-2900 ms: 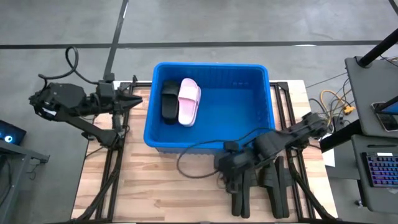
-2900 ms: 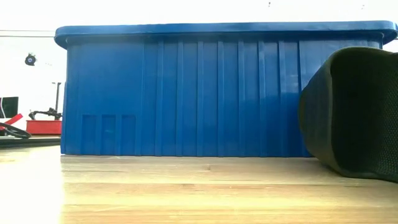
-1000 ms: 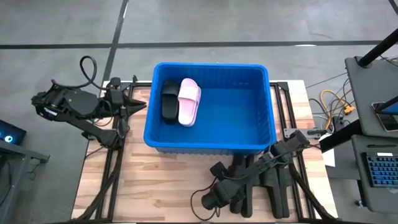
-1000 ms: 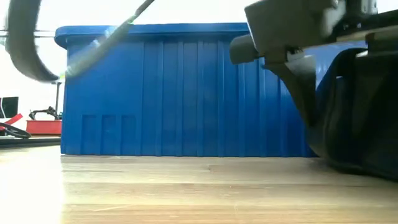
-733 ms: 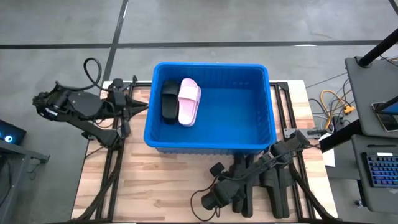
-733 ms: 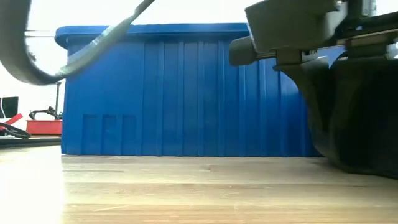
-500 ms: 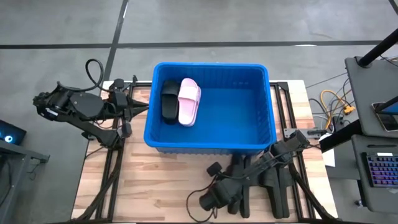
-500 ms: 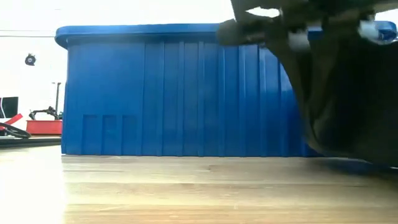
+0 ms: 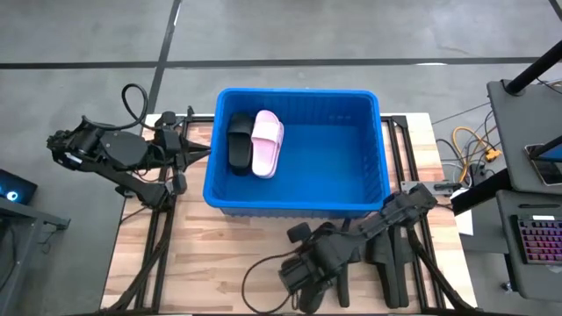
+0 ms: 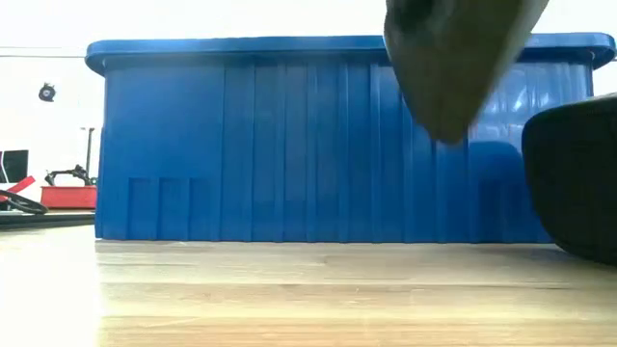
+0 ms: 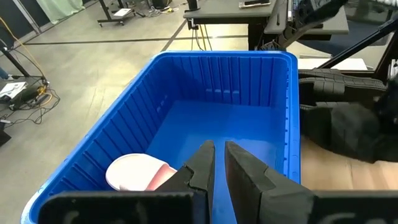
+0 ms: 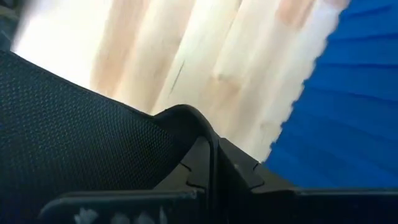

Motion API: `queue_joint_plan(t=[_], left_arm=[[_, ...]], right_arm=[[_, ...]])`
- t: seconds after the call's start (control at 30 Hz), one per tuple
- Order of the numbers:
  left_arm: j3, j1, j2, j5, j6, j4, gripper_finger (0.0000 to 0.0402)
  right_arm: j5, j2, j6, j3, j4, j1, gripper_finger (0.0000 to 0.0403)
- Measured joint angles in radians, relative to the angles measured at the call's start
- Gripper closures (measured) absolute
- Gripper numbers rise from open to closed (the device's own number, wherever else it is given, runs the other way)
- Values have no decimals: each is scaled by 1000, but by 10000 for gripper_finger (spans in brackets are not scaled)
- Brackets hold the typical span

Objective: Pick and place slides into bin
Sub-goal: Put the black slipper into the blue container

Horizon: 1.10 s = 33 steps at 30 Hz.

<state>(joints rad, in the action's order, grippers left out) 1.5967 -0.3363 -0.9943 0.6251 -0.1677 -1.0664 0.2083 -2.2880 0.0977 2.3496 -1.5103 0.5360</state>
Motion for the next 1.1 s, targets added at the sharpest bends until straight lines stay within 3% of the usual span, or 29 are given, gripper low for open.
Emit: queue_joint_plan(t=[0.2,0.4,0.57,0.7,0.9,1.1], left_arm=[[0,0,0,-1,0,1,379],[0,1,-1,-2,0,1,379],[0,1,-9,-2,0,2,379],[0,0,-20,-2,-2,3,379],[0,0,-29,-1,-3,3,379],[29,0,-14,0,-1,3,379]], right_arm=[[-5,129,78,5,142,-13,390],[92,260,123,4,295,-42,390],[242,350,52,2,441,-82,390],[293,399,-56,1,567,-139,390],[279,406,-269,-11,738,-244,390],[177,403,-301,-126,750,-381,390]])
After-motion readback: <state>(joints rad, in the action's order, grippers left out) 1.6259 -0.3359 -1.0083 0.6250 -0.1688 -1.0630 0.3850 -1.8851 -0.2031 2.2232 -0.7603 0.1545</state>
